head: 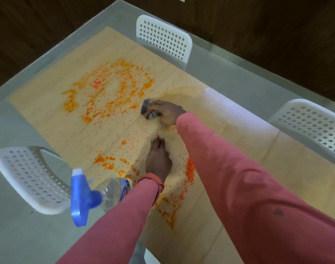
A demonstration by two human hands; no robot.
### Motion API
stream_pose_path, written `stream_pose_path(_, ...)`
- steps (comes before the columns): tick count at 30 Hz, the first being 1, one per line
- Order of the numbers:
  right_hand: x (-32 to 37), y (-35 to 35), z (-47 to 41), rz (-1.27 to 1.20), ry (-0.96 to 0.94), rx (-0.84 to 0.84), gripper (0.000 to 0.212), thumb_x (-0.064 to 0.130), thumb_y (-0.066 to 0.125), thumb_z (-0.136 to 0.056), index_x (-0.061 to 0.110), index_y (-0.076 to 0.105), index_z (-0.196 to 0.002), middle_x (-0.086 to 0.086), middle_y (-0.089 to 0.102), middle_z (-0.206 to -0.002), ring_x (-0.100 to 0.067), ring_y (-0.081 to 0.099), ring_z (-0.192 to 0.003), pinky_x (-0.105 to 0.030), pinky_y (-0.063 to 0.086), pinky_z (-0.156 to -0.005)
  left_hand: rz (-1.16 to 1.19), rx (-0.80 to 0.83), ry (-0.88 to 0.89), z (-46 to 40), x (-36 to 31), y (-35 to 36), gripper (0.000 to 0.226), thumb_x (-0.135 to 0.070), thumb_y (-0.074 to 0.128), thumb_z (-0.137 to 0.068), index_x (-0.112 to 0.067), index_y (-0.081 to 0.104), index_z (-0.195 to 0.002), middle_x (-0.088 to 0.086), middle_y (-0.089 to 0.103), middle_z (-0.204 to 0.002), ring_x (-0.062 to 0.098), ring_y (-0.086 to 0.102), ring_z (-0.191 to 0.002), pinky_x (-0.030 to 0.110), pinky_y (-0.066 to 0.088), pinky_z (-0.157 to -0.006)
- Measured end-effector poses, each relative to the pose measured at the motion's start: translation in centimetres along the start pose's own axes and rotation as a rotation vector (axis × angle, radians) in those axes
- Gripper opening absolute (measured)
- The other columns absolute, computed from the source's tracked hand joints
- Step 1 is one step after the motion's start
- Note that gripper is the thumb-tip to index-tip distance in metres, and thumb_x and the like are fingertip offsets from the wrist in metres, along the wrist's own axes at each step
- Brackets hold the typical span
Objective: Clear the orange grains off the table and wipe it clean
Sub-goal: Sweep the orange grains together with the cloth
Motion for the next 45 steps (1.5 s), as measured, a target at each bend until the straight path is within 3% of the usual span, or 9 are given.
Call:
stream_pose_path(4,-1.2,-1.4,1.9,-0.262,-0.050,-0.125,0.070,-0.011,0.045,-0.074,0.031,0.067,-0.125,-0.001,0.053,-0.142,-0.023,0.048,-0.130,-0.033,0.037,-0.108,0.005,-0.008,-0.006,0.1,0.0,-0.1,0.058,-0.015,0.041,-0.099,-0.007,0.021,-0.153,0.008,0.010,-0.161,0.026,0.020,-0.147,0.034,0.029,-0.117)
stream_pose_path(10,-11.1,-6.4,2.9,-0.226,0.405,-0.524,0.052,0.003,0.045,-0.091,0.039,0.066,-0.121,0.000,0.055,-0.138,-0.023,0.053,-0.124,-0.025,0.036,-0.110,-0.004,0.007,-0.013,-0.2,0.3,0.5,0.059,-0.017,0.040,-0.101,-0.008,0.015,-0.154,0.005,0.003,-0.163,0.022,0.005,-0.150,0.030,0.017,-0.118)
stream_pose_path(15,-10.2,-5.1,-0.8,-0.068,0.435,-0.355,0.068,-0.004,0.039,-0.090,0.039,0.050,-0.141,-0.001,0.030,-0.161,-0.033,0.038,-0.140,-0.043,0.029,-0.119,0.016,-0.008,-0.030,-0.4,0.2,0.8,0.060,-0.013,0.042,-0.100,-0.008,0.016,-0.154,0.005,0.003,-0.163,0.023,0.005,-0.150,0.031,0.019,-0.118)
stream_pose_path(22,0.1,-1.8,-4.3,0.017,0.090,-0.039,0.078,-0.009,0.037,-0.090,0.040,0.041,-0.150,0.010,0.019,-0.166,-0.023,0.022,-0.151,-0.056,0.020,-0.121,0.077,-0.007,-0.024,-0.3,0.3,0.9,0.060,-0.010,0.041,-0.099,-0.008,0.017,-0.154,0.003,0.003,-0.163,0.021,0.004,-0.150,0.032,0.023,-0.117)
stream_pose_path(26,1.6,-0.6,-1.1,-0.212,-0.028,-0.118,0.072,-0.012,0.043,-0.086,0.029,0.049,-0.145,-0.003,0.033,-0.160,-0.026,0.031,-0.147,-0.044,0.030,-0.118,0.076,-0.006,-0.014,-0.4,0.4,0.5,0.059,-0.012,0.041,-0.098,-0.008,0.020,-0.153,0.006,0.007,-0.162,0.022,0.008,-0.150,0.031,0.027,-0.116)
stream_pose_path(30,-2.6,-1.5,5.7,-0.247,0.205,-0.472,0.065,-0.002,0.054,-0.084,0.030,0.054,-0.141,-0.009,0.042,-0.153,-0.033,0.043,-0.138,-0.043,0.037,-0.115,0.052,0.003,-0.005,-0.3,0.4,0.6,0.059,-0.013,0.040,-0.098,-0.006,0.020,-0.153,0.008,0.010,-0.162,0.025,0.011,-0.149,0.031,0.023,-0.117)
stream_pose_path(33,-6.5,-1.2,11.3,-0.200,0.451,-0.583,0.057,0.000,0.048,-0.090,0.029,0.055,-0.138,-0.006,0.048,-0.147,-0.029,0.045,-0.134,-0.029,0.035,-0.110,0.016,0.017,0.002,-0.5,0.9,1.1,0.060,-0.018,0.043,-0.099,-0.006,0.018,-0.153,0.007,0.010,-0.162,0.023,0.008,-0.149,0.030,0.020,-0.119)
stream_pose_path(37,-7.6,2.0,12.4,-0.087,0.770,-0.597,0.048,0.002,0.042,-0.096,0.020,0.053,-0.139,-0.009,0.045,-0.149,-0.037,0.047,-0.130,-0.043,0.039,-0.111,0.023,-0.005,-0.012,0.3,1.0,0.7,0.057,-0.020,0.044,-0.100,-0.006,0.025,-0.151,0.007,0.017,-0.160,0.022,0.011,-0.149,0.031,0.018,-0.121)
stream_pose_path(45,7.7,4.1,0.9,-0.139,0.295,-0.259,0.057,-0.003,0.051,-0.093,0.021,0.049,-0.145,-0.010,0.043,-0.152,-0.035,0.048,-0.130,-0.045,0.042,-0.109,0.049,-0.076,0.075,3.1,2.3,0.3,0.045,-0.014,0.056,-0.089,0.000,0.053,-0.131,0.020,0.054,-0.132,0.036,0.049,-0.122,0.047,0.044,-0.103)
Point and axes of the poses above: each hand's wrist, its own z-axis away from the middle knuckle, its own y-axis out of the palm, x = y × z, the point moved 3 cm from there along -z, towards the middle knuckle
